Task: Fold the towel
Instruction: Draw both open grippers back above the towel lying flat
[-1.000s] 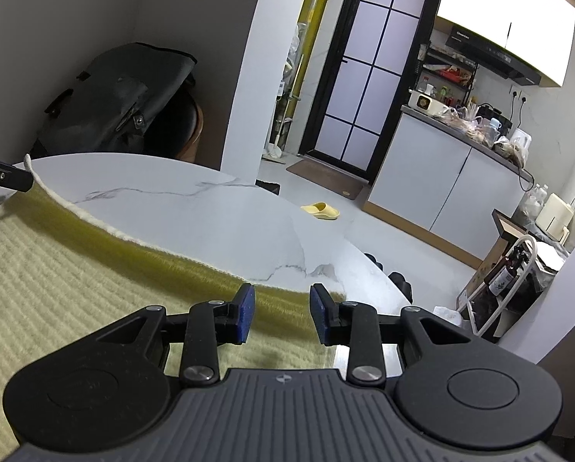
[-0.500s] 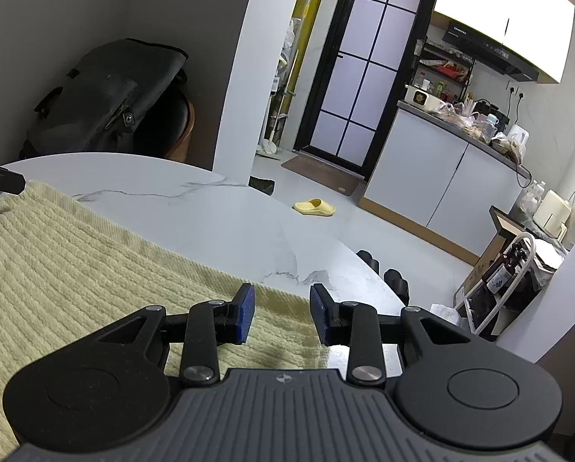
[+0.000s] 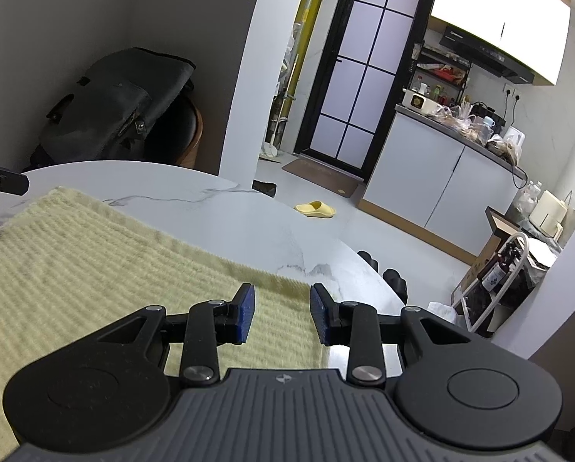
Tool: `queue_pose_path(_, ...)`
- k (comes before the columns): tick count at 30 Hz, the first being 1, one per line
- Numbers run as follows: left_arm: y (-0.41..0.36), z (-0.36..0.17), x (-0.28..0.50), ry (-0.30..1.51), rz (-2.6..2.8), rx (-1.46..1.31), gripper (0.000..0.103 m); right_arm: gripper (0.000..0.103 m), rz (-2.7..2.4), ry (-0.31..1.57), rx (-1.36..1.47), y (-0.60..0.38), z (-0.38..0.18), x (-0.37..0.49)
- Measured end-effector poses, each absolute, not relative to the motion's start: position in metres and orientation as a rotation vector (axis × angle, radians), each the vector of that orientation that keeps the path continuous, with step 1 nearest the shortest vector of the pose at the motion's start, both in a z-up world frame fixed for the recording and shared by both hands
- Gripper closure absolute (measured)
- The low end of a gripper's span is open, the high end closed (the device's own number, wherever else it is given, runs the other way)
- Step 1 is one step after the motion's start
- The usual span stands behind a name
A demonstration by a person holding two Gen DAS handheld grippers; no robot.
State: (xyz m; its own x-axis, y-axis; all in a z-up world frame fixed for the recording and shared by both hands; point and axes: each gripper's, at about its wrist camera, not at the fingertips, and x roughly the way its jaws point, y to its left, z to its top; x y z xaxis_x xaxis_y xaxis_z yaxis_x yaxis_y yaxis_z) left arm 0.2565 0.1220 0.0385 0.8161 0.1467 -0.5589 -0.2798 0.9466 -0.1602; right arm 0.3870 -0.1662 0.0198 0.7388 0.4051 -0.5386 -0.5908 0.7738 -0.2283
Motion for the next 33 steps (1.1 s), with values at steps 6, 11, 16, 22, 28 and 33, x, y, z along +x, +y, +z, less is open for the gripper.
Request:
queue_pose_path(6, 0.107, 0.047, 0.232, 0.559, 0.22, -0.234, 0.054, 0.067, 0.55, 0.477, -0.388, -0.183, 0.03, 0.362)
queue_pose_path(11, 0.089, 0.056, 0.209, 0.54, 0.201, -0.222, 0.054, 0.067, 0.546, 0.472, -0.362, -0.198, 0.037, 0.341)
queue_pose_path(16, 0.073, 0.057, 0.187, 0.524, 0.189, -0.233, 0.054, 0.067, 0.554, 0.462, -0.337, -0.211, 0.043, 0.319)
queue_pose_path(22, 0.059, 0.053, 0.162, 0.524, 0.187, -0.218, 0.054, 0.067, 0.552, 0.468, -0.302, -0.227, 0.043, 0.293)
queue_pose_path(28, 0.044, 0.053, 0.133, 0.488, 0.203, -0.187, 0.054, 0.067, 0.535, 0.486, -0.199, -0.246, 0.036, 0.269)
queue_pose_path(33, 0.032, 0.051, 0.112, 0.476, 0.197, -0.139, 0.054, 0.067, 0.551, 0.493, -0.137, -0.259, 0.026, 0.246)
